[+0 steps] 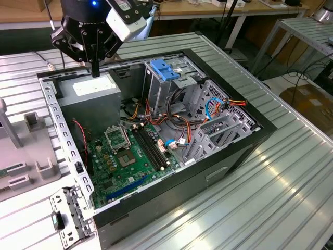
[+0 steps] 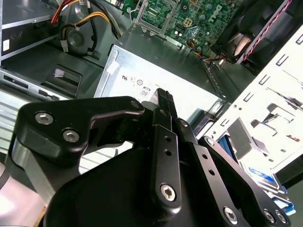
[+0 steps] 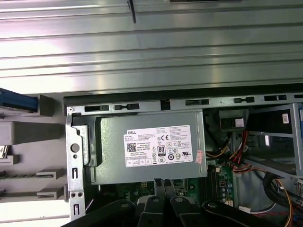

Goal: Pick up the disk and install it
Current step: 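Reach for the disk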

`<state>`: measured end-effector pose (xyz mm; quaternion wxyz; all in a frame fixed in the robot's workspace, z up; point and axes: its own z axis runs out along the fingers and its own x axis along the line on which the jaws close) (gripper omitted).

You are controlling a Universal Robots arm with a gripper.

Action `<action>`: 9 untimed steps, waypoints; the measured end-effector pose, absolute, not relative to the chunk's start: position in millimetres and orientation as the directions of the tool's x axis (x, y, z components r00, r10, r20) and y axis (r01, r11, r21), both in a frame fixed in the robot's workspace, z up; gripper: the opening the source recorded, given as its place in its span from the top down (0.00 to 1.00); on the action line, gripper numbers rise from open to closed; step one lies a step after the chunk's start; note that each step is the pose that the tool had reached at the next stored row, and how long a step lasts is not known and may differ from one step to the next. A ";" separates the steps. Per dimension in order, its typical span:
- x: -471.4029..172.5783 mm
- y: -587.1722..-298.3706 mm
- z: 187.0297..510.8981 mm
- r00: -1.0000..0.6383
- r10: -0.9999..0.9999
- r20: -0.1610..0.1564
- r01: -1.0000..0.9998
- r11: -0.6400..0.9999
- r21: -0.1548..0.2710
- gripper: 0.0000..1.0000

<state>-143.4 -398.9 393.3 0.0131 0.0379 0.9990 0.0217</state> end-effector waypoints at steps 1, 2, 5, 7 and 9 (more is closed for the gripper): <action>-143.6 -398.9 393.3 -0.997 0.076 -0.024 0.075 0.996 0.044 0.89; -144.2 -398.9 393.3 -0.997 0.076 -0.024 0.075 0.996 0.044 0.89; -146.4 -398.9 393.3 -0.997 0.076 -0.024 0.075 0.996 0.044 0.89; -147.1 -398.9 393.3 -0.997 0.076 -0.024 0.075 0.996 0.044 0.89; -147.7 -398.9 393.3 -0.997 0.076 -0.024 0.075 0.996 0.044 0.89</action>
